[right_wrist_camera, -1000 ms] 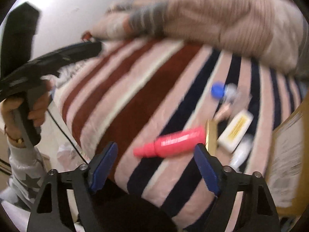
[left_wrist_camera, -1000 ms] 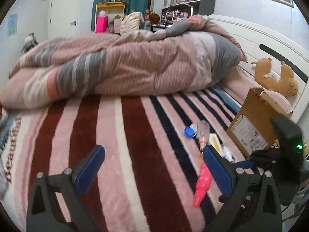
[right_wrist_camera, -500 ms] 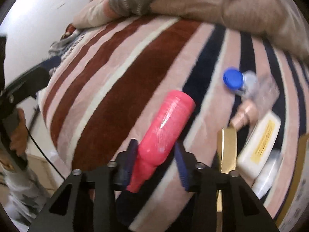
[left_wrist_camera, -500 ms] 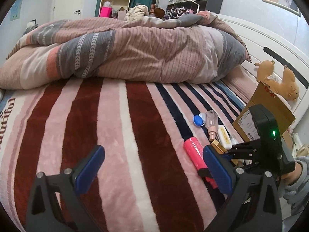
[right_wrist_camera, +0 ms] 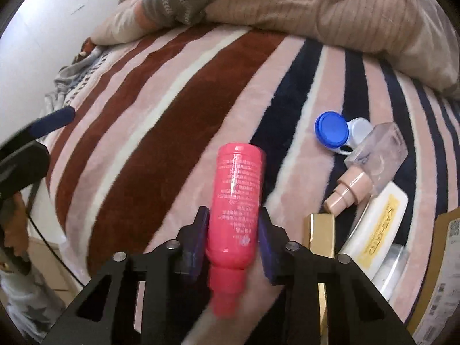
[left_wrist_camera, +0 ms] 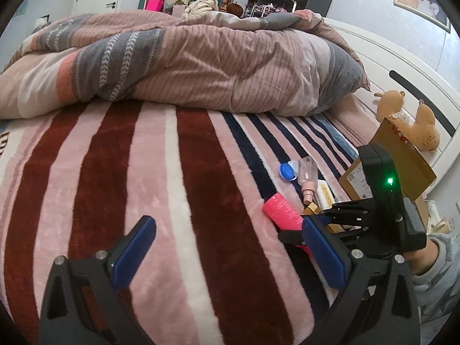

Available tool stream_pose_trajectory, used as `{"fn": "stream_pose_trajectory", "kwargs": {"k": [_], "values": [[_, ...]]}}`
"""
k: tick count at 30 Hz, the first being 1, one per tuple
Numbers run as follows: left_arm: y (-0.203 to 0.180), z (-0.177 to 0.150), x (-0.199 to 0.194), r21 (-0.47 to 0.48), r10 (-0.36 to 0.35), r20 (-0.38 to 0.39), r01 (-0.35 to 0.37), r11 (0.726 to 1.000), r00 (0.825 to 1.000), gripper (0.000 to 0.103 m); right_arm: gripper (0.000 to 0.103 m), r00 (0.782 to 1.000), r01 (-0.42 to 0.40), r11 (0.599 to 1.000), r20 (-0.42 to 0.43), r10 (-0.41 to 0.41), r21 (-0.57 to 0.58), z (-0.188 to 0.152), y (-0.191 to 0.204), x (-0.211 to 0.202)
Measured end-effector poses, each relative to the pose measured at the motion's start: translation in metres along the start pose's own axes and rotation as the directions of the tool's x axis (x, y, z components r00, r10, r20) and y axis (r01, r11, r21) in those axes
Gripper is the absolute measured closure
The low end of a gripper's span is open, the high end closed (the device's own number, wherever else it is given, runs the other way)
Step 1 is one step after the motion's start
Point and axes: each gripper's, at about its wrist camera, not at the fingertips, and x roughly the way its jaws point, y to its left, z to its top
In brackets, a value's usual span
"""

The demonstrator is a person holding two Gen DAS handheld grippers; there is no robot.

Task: Organize rigid objects
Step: 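Lower the pink bottle into the box and open the right gripper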

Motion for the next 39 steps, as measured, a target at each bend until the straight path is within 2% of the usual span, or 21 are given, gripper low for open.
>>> {"fn": "stream_pose_trajectory", "kwargs": {"k": [6, 11, 14, 17, 18, 19, 21, 24, 31, 35, 39], "values": [[-0.022, 0.010, -0.001, 0.006, -0.118, -0.004, 0.118, 0.993, 0.993, 0.003, 0.076, 0.995, -0.020, 0.997, 0.100, 0.027, -0.069, -0.009, 0.011, -0.032], [-0.058, 0.026, -0.012, 0.046, -0.180, 0.013, 0.180, 0.983, 0.984, 0.008, 0.076, 0.971, -0.075, 0.988, 0.217, 0.104, -0.138, -0.020, 0.024, -0.087], [-0.085, 0.037, -0.023, 0.068, -0.257, 0.024, 0.255, 0.965, 0.966, 0.023, 0.076, 0.945, -0.112, 0.981, 0.287, 0.155, -0.161, -0.027, 0.026, -0.121], [-0.115, 0.048, -0.032, 0.101, -0.304, 0.028, 0.299, 0.949, 0.952, 0.046, 0.076, 0.916, -0.125, 0.975, 0.358, 0.184, -0.181, -0.037, 0.025, -0.155], [-0.123, 0.052, -0.034, 0.109, -0.306, 0.033, 0.301, 0.948, 0.952, 0.060, 0.076, 0.907, -0.121, 0.975, 0.379, 0.185, -0.186, -0.039, 0.026, -0.165], [-0.132, 0.055, -0.037, 0.111, -0.312, 0.039, 0.307, 0.945, 0.949, 0.062, 0.076, 0.896, -0.114, 0.976, 0.404, 0.183, -0.188, -0.044, 0.022, -0.178], [-0.154, 0.065, -0.044, 0.126, -0.320, 0.060, 0.311, 0.942, 0.945, 0.064, 0.076, 0.883, -0.112, 0.978, 0.434, 0.180, -0.177, -0.049, 0.014, -0.194], [-0.193, 0.078, -0.051, 0.196, -0.313, 0.081, 0.293, 0.936, 0.946, 0.065, 0.076, 0.852, -0.106, 0.981, 0.494, 0.173, -0.161, -0.058, -0.006, -0.224], [-0.277, 0.108, -0.038, 0.321, -0.308, 0.066, 0.272, 0.907, 0.949, 0.065, 0.076, 0.805, -0.081, 0.992, 0.581, 0.120, -0.093, -0.077, -0.062, -0.272], [-0.312, 0.118, -0.020, 0.366, -0.314, 0.030, 0.282, 0.887, 0.949, 0.065, 0.076, 0.791, -0.062, 0.997, 0.607, 0.077, -0.045, -0.087, -0.097, -0.290], [-0.337, 0.121, 0.008, 0.393, -0.295, -0.036, 0.285, 0.874, 0.955, 0.065, 0.076, 0.799, -0.065, 0.998, 0.599, 0.046, 0.010, -0.095, -0.129, -0.292]]}}
